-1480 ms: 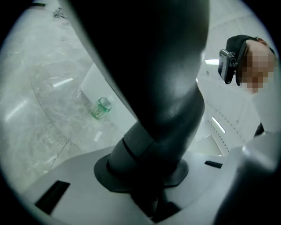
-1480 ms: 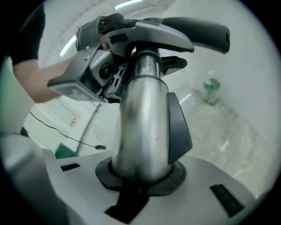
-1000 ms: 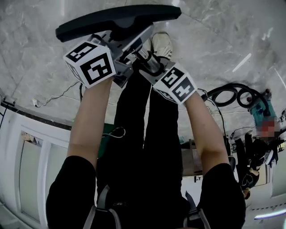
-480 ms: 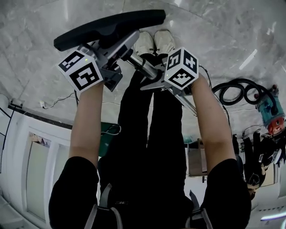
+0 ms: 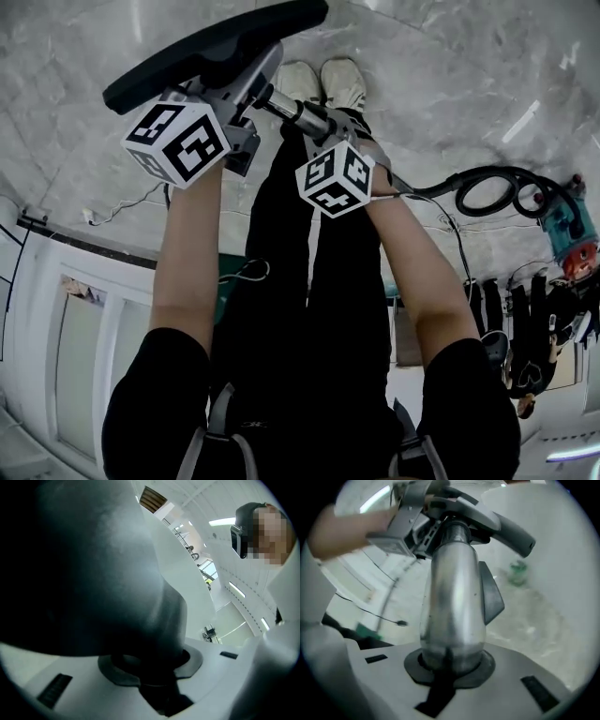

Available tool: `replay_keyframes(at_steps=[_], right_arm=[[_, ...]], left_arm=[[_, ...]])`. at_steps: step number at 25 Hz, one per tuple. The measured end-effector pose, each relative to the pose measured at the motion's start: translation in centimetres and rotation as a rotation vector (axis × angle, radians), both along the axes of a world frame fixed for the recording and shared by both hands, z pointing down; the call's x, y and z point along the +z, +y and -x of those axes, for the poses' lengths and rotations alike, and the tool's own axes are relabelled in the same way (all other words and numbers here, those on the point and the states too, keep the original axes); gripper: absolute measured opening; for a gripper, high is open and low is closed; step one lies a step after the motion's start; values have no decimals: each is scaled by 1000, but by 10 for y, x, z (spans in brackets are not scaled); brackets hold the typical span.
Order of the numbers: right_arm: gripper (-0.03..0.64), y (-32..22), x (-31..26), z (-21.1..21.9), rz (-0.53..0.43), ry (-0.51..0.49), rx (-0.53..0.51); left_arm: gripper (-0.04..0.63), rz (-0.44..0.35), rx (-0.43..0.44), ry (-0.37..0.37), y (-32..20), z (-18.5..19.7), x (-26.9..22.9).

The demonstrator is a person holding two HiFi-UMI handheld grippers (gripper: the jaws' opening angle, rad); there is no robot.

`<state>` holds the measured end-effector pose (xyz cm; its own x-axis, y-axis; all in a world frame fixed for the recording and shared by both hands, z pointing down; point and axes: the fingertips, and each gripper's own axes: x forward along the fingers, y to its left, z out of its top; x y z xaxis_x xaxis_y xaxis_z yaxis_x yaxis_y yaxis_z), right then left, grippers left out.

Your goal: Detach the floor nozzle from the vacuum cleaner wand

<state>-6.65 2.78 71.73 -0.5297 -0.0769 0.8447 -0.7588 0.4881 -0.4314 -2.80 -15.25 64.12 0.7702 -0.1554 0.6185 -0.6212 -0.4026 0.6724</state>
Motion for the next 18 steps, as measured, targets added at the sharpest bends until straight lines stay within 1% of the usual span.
replay_keyframes(at_steps=[1,2,3,4,5,6,7,8,10,12,14,16,18], right_arm=[[55,15,-14,10,100,-210,-65],[54,37,-33,18,230,-461,-132],[54,60,-52,17,351,-670,-173],[54,79,-61,9,434,-780,-169],[54,90,-59,-4,469,-792,-124],[54,94,-52,-18,464,-749,-62],[54,91,-42,-31,432,-686,-4],[54,86,-33,-42,383,-619,40],[54,72,-15,-60,276,-483,88],[54,61,0,-71,204,-359,86],[54,55,11,-79,166,-264,52],[54,54,20,-86,149,-204,35],[54,55,26,-93,136,-176,44]], left_arm=[[140,-19,-13,57,-6,5,-8],[140,-60,-50,130,-23,14,-22],[140,-120,-108,195,-51,31,-41],[140,-183,-165,237,-84,49,-58],[140,-229,-195,255,-112,63,-71],[140,-248,-195,253,-129,69,-77],[140,-242,-177,235,-134,69,-76],[140,-222,-158,208,-131,67,-71],[140,-178,-135,150,-114,64,-58],[140,-148,-122,121,-97,57,-47],[140,-117,-130,124,-85,48,-38],[140,-95,-147,147,-74,37,-29],[140,-82,-151,165,-67,28,-22]])
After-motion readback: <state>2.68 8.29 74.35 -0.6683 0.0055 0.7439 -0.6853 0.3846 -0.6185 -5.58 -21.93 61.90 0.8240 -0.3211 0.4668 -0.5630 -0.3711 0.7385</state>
